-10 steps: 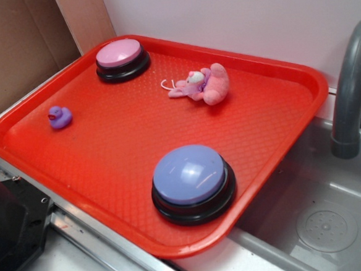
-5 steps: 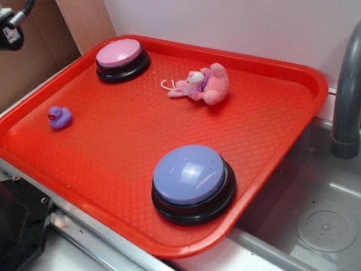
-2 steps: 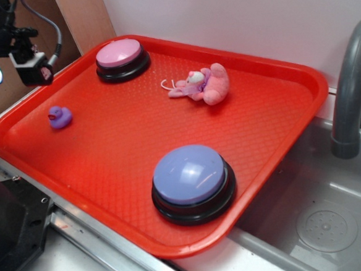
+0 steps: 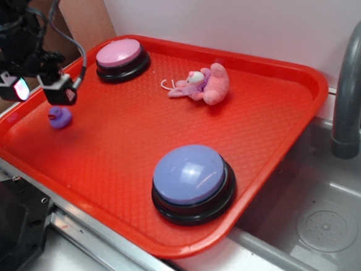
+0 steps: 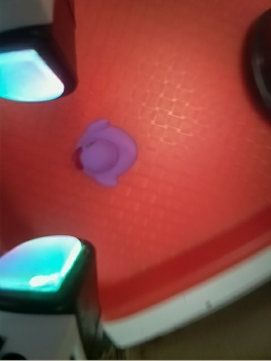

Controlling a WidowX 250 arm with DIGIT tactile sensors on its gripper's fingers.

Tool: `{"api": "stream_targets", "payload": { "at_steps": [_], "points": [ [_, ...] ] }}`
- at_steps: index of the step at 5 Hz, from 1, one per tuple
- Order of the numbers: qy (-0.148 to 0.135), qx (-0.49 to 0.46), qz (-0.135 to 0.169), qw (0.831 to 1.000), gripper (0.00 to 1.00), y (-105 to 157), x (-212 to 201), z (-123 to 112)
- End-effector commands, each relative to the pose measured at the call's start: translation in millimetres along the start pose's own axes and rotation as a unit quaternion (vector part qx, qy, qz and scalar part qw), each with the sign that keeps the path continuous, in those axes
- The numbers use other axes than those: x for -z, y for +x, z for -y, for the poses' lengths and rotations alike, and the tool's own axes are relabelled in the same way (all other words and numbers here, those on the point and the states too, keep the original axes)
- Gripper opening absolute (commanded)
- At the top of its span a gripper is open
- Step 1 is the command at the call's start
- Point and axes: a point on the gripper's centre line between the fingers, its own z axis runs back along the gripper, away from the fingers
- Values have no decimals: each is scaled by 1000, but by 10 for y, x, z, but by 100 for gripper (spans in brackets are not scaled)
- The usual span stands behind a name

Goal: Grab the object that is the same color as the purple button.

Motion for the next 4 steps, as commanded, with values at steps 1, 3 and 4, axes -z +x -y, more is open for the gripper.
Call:
{"api": "stream_targets", "payload": {
  "at_steps": [1,3,4],
  "points": [
    [16,9,10,1000,100,24,114,-128],
    [-14,15,2,1000,64,97,380,-82],
    [-19,22,-2,1000,0,93,481,-71]
  ]
}}
